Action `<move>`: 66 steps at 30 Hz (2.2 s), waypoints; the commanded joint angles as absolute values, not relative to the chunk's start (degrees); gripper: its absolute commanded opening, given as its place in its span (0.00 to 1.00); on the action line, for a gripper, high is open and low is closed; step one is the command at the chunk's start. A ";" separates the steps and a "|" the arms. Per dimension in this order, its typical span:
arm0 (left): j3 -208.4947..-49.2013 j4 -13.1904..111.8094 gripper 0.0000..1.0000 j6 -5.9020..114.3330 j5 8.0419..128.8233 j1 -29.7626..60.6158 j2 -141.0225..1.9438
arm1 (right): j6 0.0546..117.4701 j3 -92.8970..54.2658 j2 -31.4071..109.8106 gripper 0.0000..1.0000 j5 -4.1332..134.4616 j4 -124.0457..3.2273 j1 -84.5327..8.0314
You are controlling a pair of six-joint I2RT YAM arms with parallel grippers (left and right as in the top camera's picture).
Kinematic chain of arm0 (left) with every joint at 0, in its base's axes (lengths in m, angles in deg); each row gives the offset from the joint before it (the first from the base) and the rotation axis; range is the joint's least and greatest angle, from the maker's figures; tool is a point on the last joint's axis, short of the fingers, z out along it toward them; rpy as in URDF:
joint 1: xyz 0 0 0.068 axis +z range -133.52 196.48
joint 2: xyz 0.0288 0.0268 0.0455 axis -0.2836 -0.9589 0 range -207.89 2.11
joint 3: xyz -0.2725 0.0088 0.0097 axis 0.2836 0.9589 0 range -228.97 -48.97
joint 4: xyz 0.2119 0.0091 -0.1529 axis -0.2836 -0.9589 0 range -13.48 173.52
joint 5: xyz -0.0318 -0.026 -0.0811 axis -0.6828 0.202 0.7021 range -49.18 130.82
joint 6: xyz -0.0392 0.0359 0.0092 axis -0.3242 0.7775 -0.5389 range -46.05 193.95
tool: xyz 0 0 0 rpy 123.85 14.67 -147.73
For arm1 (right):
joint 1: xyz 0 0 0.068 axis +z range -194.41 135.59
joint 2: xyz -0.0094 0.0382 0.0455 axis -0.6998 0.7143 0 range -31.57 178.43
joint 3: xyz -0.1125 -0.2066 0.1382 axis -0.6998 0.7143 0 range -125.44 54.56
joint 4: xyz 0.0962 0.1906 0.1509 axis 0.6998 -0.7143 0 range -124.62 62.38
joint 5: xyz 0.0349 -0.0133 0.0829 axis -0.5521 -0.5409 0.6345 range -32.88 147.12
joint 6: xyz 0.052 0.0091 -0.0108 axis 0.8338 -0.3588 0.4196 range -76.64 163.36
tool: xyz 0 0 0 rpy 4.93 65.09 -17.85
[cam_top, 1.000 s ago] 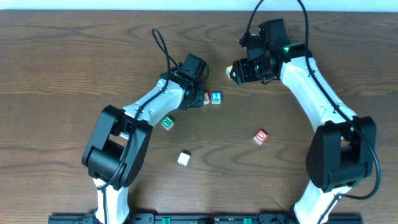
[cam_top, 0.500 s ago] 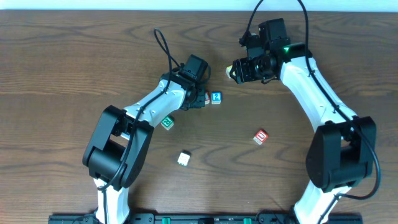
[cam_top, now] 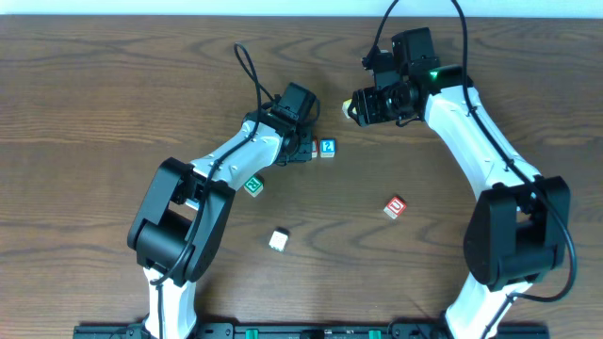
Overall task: Spell out Ai2
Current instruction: 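Adjust the A block against the I block and open the left gripper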
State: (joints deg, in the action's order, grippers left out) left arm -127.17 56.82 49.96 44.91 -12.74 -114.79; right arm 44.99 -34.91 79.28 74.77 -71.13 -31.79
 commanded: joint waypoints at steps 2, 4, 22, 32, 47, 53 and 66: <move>-127.89 56.93 0.06 50.42 44.67 -12.82 -115.89 | 43.90 -35.48 78.69 0.59 75.58 -70.87 -32.01; -127.89 56.93 0.06 51.12 44.70 -12.82 -115.89 | 43.92 -35.48 78.69 0.59 75.58 -70.82 -32.01; -127.89 56.75 0.35 51.69 44.72 -12.82 -115.89 | 43.90 -35.48 78.69 0.59 75.58 -70.65 -32.01; -127.89 56.82 0.36 51.67 44.70 -12.82 -115.89 | 43.92 -35.48 78.66 0.59 75.58 -70.65 -32.01; -127.89 59.48 0.37 51.69 42.09 -12.80 -115.89 | 43.92 -35.48 78.69 0.59 75.58 -70.67 -32.01; -127.89 59.83 0.37 51.69 42.09 -12.80 -115.89 | 43.92 -35.48 78.69 0.59 75.58 -70.67 -32.01; -128.00 60.21 0.38 51.69 42.12 -12.80 -115.89 | 43.92 -35.48 78.69 0.60 75.60 -70.67 -32.01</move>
